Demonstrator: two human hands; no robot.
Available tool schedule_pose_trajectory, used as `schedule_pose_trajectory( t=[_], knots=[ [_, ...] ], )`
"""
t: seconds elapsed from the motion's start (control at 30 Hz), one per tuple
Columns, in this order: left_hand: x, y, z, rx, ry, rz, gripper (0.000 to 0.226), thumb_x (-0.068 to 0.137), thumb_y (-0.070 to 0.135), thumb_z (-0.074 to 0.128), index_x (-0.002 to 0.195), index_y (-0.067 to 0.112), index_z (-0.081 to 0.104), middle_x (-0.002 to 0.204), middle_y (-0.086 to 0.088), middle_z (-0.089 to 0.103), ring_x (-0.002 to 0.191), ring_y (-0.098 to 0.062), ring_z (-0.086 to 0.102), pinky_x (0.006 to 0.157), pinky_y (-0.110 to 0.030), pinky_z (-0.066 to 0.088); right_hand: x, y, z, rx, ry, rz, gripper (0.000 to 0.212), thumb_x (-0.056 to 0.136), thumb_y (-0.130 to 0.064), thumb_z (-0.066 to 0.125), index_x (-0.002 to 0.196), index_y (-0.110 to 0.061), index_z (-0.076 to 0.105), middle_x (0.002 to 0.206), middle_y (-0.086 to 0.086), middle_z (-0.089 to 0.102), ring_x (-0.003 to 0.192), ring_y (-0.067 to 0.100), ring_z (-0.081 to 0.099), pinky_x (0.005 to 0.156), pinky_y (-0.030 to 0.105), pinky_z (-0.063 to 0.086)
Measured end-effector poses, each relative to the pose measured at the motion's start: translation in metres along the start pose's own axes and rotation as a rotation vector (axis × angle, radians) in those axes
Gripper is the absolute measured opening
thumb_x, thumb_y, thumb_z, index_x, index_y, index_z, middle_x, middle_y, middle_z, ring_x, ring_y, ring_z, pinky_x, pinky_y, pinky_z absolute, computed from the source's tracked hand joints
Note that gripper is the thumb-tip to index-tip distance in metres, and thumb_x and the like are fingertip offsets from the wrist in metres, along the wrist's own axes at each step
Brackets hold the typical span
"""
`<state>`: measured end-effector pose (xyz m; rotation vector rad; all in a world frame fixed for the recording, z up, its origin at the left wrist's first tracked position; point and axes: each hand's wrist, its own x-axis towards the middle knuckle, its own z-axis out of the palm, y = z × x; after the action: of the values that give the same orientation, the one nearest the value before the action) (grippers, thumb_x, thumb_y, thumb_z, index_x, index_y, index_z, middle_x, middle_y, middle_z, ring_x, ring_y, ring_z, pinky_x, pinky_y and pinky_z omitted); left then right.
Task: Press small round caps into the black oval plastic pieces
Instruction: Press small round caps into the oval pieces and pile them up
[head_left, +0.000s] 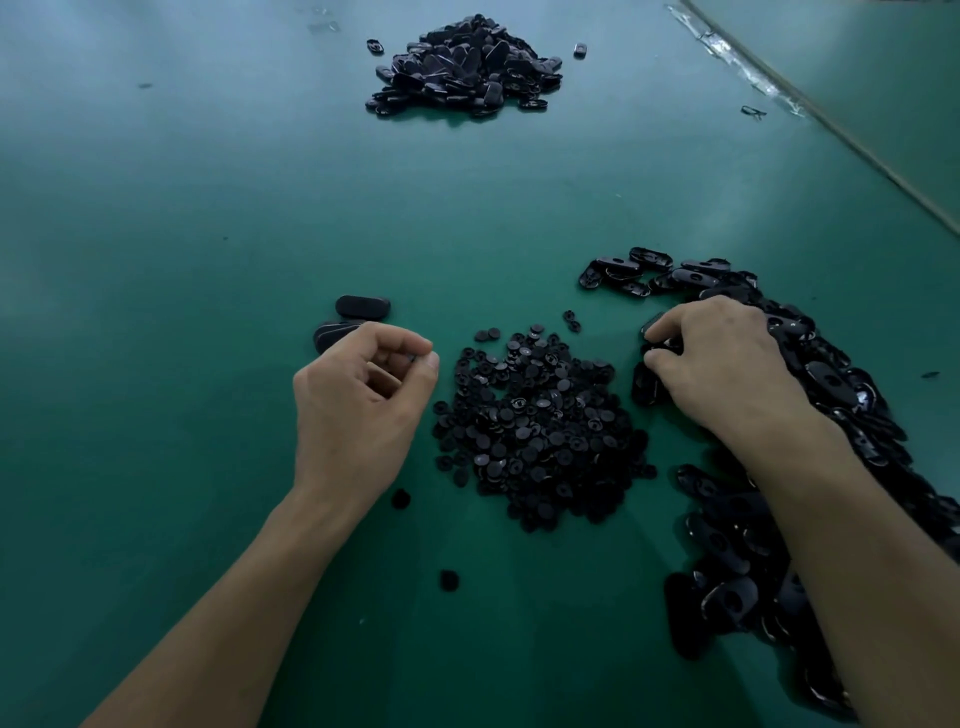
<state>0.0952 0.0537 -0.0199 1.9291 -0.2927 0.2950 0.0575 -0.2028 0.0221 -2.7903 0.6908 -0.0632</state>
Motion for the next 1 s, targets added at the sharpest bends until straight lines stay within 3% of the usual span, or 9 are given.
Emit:
schedule_pose_trajectory(
  t=[0.2, 0.33, 0.47, 0.6, 0.7, 0.8, 0.87, 0.97, 1.0],
  knots=[
    [0.001, 0.000, 0.000, -0.003, -0.002, -0.006, 0.022, 0.086, 0.010, 0.076, 0.079, 0.030, 0.066, 0.068, 0.012, 0.063, 0.053, -0.002, 0.053, 0.053, -0.008, 0.040, -0.002, 0.001, 0.000, 0.134, 0.104, -0.009, 0.013, 0.089, -0.008, 0.070, 0.100, -0.011, 0.078, 0.101, 0.009, 0.073, 0.089, 0.024, 0.068, 0.088, 0.036, 0.057],
    [0.001, -0.001, 0.000, -0.011, 0.001, -0.013, 0.022, 0.085, 0.011, 0.076, 0.079, 0.030, 0.067, 0.067, 0.014, 0.063, 0.052, -0.003, 0.054, 0.052, -0.008, 0.040, -0.002, 0.001, 0.000, 0.057, 0.041, 0.002, 0.028, 0.091, -0.016, 0.070, 0.119, -0.013, 0.071, 0.124, 0.016, 0.058, 0.110, 0.030, 0.058, 0.100, 0.037, 0.047],
    [0.001, -0.002, -0.001, -0.014, 0.001, -0.006, 0.022, 0.086, 0.012, 0.076, 0.079, 0.031, 0.067, 0.068, 0.013, 0.064, 0.053, -0.003, 0.054, 0.053, -0.008, 0.041, -0.003, -0.001, 0.000, -0.045, -0.084, 0.032, 0.041, 0.099, -0.012, 0.054, 0.138, -0.022, 0.058, 0.139, 0.019, 0.048, 0.127, 0.035, 0.045, 0.107, 0.042, 0.040],
    [0.001, -0.003, 0.000, -0.011, 0.002, 0.001, 0.023, 0.086, 0.013, 0.076, 0.079, 0.033, 0.066, 0.068, 0.014, 0.064, 0.053, -0.003, 0.054, 0.053, -0.008, 0.041, -0.004, -0.002, -0.001, 0.029, -0.013, 0.039, 0.045, 0.094, 0.002, 0.052, 0.128, -0.022, 0.067, 0.125, 0.016, 0.062, 0.099, 0.033, 0.060, 0.092, 0.043, 0.052],
    [0.001, -0.003, 0.000, -0.015, 0.000, 0.006, 0.021, 0.086, 0.012, 0.076, 0.080, 0.030, 0.067, 0.069, 0.013, 0.064, 0.054, -0.003, 0.054, 0.053, -0.008, 0.041, -0.006, 0.000, 0.000, 0.085, 0.058, 0.026, 0.042, 0.095, 0.004, 0.051, 0.125, -0.019, 0.069, 0.106, 0.019, 0.069, 0.067, 0.025, 0.057, 0.074, 0.040, 0.058],
    [0.001, -0.003, 0.000, -0.019, -0.003, 0.007, 0.020, 0.086, 0.012, 0.076, 0.081, 0.029, 0.067, 0.069, 0.011, 0.064, 0.054, -0.003, 0.054, 0.053, -0.009, 0.042, -0.008, 0.001, 0.000, 0.131, 0.170, -0.053, 0.043, 0.097, 0.004, 0.048, 0.129, -0.018, 0.067, 0.086, 0.016, 0.071, 0.044, 0.012, 0.044, 0.050, 0.024, 0.044],
    [0.000, -0.002, 0.000, -0.026, -0.004, 0.009, 0.020, 0.086, 0.012, 0.076, 0.081, 0.029, 0.067, 0.070, 0.011, 0.064, 0.053, -0.003, 0.054, 0.053, -0.010, 0.042, -0.011, -0.006, -0.003, 0.239, 0.193, -0.108, 0.037, 0.098, -0.001, 0.051, 0.128, -0.019, 0.066, 0.077, 0.005, 0.067, 0.039, 0.006, 0.046, 0.043, 0.016, 0.036],
    [-0.002, 0.002, 0.001, -0.057, -0.005, 0.041, 0.015, 0.086, 0.018, 0.075, 0.083, 0.030, 0.067, 0.070, 0.010, 0.064, 0.056, -0.006, 0.056, 0.055, -0.012, 0.043, -0.017, -0.020, -0.007, 0.516, 0.085, -0.187, 0.015, 0.093, -0.012, 0.068, 0.104, -0.023, 0.066, 0.096, -0.002, 0.072, 0.065, -0.010, 0.061, 0.061, 0.001, 0.045],
    [-0.003, 0.004, 0.001, -0.092, -0.013, 0.045, 0.010, 0.086, 0.023, 0.075, 0.084, 0.030, 0.067, 0.070, 0.009, 0.065, 0.057, -0.007, 0.058, 0.054, -0.016, 0.046, -0.020, -0.025, -0.007, 0.620, 0.009, -0.211, 0.013, 0.090, -0.013, 0.073, 0.096, -0.023, 0.067, 0.097, -0.004, 0.074, 0.077, -0.006, 0.066, 0.072, 0.006, 0.051]
  ],
)
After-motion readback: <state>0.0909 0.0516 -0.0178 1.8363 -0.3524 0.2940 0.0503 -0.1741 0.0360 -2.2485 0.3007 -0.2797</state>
